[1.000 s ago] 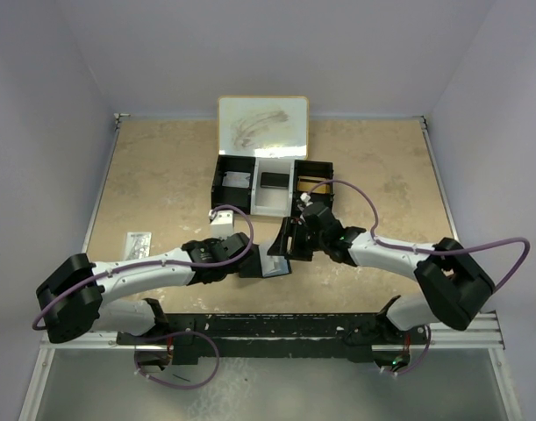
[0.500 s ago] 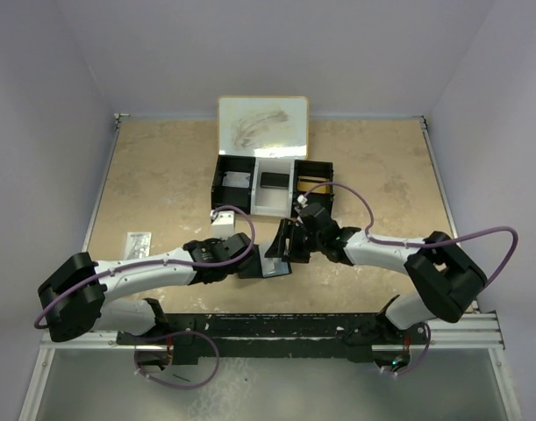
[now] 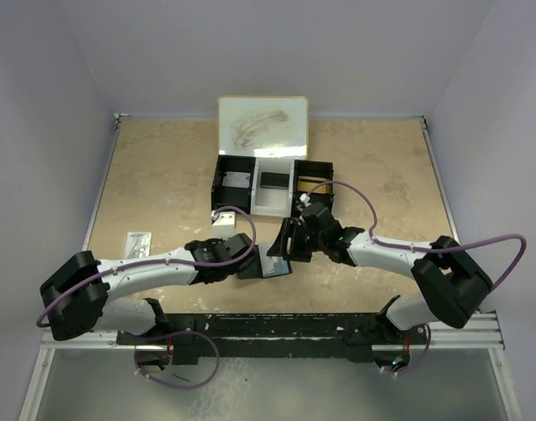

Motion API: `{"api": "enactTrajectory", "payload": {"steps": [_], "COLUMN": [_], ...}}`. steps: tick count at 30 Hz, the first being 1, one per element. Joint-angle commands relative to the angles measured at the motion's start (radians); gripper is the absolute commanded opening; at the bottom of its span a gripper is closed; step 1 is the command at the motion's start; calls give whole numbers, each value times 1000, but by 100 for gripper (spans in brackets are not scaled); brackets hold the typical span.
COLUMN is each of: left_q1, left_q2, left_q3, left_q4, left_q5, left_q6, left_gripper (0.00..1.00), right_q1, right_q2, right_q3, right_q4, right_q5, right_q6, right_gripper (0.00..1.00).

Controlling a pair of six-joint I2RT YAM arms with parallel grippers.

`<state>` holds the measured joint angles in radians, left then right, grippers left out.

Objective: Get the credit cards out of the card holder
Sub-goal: Adjust the card holder at the center of the board.

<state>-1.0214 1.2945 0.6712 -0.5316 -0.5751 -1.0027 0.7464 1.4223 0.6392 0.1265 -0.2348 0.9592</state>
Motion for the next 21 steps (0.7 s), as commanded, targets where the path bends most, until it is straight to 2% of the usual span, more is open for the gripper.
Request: {"api": "enactTrajectory", "payload": {"steps": [1, 15, 21], "left_q1": [3, 3, 3], "left_q2": [4, 23, 30], "left_q3": [19, 13, 2], "left_q4": [20, 38, 53], "left_q5": [3, 23, 27], "left_q6": [16, 26, 23], "left_gripper": [0, 0, 0], "right_q1": [7, 10, 10], "right_q2": [40, 55, 121], "right_q3": [-3, -3, -64], "right_q4": [76, 106, 425], "right_q5": [-64, -96, -283], "right_q6": [4, 9, 97], "right_gripper": [63, 65, 65]}}
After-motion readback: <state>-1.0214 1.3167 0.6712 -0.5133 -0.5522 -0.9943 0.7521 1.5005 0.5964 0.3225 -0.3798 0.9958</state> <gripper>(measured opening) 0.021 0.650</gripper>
